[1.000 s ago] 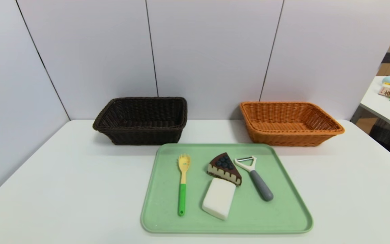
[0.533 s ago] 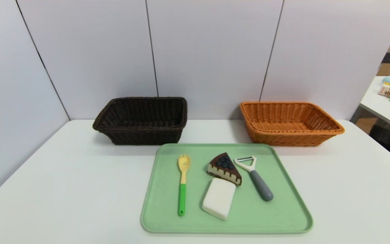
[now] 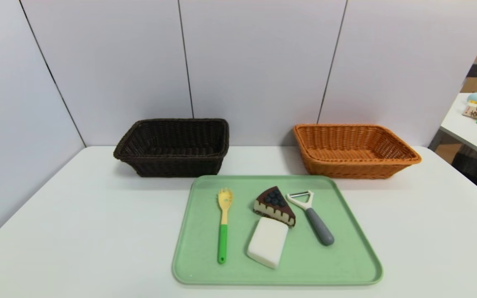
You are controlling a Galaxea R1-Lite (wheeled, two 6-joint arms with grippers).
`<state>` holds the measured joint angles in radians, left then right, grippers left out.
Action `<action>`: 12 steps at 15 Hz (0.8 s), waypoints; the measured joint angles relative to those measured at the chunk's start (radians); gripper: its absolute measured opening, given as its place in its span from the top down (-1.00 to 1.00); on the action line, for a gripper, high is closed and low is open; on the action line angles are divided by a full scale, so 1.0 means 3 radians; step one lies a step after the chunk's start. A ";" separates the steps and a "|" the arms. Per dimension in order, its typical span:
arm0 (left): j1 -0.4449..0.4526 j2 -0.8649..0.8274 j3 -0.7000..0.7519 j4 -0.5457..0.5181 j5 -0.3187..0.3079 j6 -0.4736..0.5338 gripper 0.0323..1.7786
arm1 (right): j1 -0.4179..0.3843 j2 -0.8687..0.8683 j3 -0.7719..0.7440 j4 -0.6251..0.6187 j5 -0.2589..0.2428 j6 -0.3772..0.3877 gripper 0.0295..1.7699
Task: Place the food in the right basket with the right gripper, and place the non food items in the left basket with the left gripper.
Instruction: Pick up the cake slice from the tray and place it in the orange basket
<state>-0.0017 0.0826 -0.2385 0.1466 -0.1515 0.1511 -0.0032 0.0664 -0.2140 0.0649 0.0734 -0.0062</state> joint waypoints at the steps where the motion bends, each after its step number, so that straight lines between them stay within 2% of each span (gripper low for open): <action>1: 0.0000 0.0106 -0.0133 0.0004 -0.0013 -0.0005 -0.90 | 0.0000 0.0096 -0.0115 0.0009 0.0048 0.0000 -0.91; 4: 0.0000 0.0511 -0.0579 0.0014 -0.0026 -0.0080 -0.90 | -0.0004 0.0440 -0.0479 0.0011 0.0145 -0.0009 -0.91; 6: 0.0000 0.0820 -0.0903 0.0014 -0.0041 -0.0177 -0.90 | -0.0007 0.0692 -0.0715 0.0011 0.0310 -0.0016 -0.91; 12: -0.0006 0.1801 -0.1685 0.0015 -0.0272 -0.0246 -0.90 | 0.0015 0.1504 -0.1310 -0.0009 0.0616 -0.0030 -0.91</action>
<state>-0.0036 0.6230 -0.7440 0.1511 -0.2332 0.0772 0.0013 0.5174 -0.6070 0.0623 0.2583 -0.0153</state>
